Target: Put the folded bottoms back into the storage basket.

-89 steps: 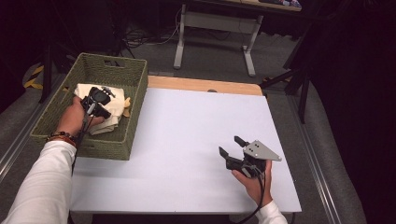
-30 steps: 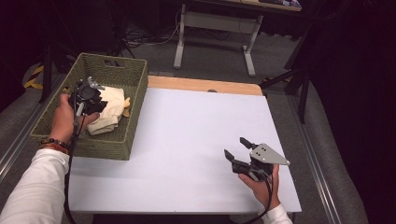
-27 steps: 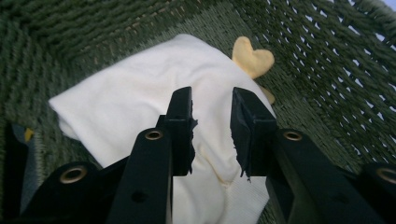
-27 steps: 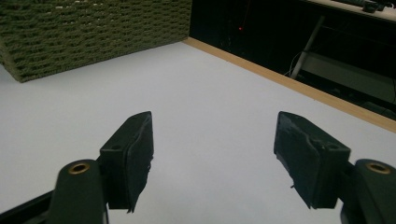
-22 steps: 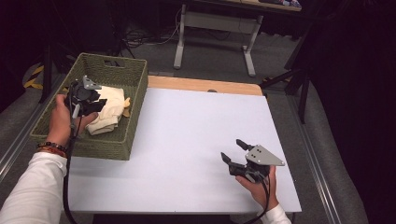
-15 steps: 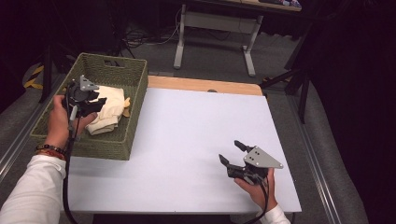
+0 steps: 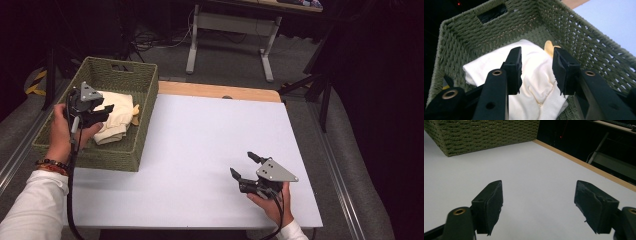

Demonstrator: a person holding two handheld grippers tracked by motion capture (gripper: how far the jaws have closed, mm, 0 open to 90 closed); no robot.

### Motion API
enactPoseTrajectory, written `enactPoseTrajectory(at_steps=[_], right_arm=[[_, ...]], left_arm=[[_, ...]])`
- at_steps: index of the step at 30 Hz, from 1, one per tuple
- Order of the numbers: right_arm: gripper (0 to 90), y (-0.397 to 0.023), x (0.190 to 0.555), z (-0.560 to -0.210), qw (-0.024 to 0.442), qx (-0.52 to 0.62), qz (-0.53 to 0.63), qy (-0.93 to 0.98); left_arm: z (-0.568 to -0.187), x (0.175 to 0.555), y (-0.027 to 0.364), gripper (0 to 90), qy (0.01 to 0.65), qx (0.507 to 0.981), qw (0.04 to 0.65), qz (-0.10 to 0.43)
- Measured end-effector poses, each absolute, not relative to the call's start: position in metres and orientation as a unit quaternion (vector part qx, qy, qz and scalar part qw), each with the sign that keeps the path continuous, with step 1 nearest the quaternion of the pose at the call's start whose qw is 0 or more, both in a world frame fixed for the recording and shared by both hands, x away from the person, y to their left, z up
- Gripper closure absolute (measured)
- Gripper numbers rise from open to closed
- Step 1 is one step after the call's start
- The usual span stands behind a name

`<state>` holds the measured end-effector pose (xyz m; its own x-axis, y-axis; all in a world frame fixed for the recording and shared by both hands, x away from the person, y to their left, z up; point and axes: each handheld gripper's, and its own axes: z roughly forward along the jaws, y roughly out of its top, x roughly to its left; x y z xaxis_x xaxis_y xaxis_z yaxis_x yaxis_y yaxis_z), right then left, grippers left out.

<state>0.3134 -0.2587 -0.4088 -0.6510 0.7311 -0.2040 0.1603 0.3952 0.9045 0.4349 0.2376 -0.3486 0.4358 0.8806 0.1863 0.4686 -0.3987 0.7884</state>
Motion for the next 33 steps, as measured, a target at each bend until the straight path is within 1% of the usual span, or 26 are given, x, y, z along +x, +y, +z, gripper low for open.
enactPoseTrajectory(at_steps=[3,7,9,13,16,25,33], right_arm=[[21.5,-0.258,0.313,-0.409,0.304,0.282,0.471,0.779],[18.7,-0.258,0.312,-0.41,0.304,0.276,0.478,0.776],[16.4,-0.258,0.312,-0.41,0.3,0.279,0.481,0.775],[11.9,-0.258,0.312,-0.41,0.305,0.287,0.484,0.769],[9.2,-0.258,0.312,-0.41,0.309,0.294,0.484,0.764],[7.9,-0.256,0.312,-0.411,0.316,0.294,0.475,0.766],[8.9,-0.254,0.311,-0.413,0.328,0.286,0.463,0.772]], left_arm=[[-0.348,0.433,0.237,56.5,0.433,0.774,0.34,0.313],[-0.347,0.431,0.234,47.6,0.431,0.771,0.345,0.318],[-0.346,0.431,0.233,41.1,0.43,0.769,0.343,0.325],[-0.345,0.427,0.228,33.6,0.428,0.764,0.35,0.332],[-0.344,0.425,0.225,29.6,0.424,0.764,0.353,0.334],[-0.344,0.415,0.223,21.2,0.411,0.759,0.382,0.331],[-0.345,0.403,0.219,17.8,0.396,0.75,0.407,0.338]])
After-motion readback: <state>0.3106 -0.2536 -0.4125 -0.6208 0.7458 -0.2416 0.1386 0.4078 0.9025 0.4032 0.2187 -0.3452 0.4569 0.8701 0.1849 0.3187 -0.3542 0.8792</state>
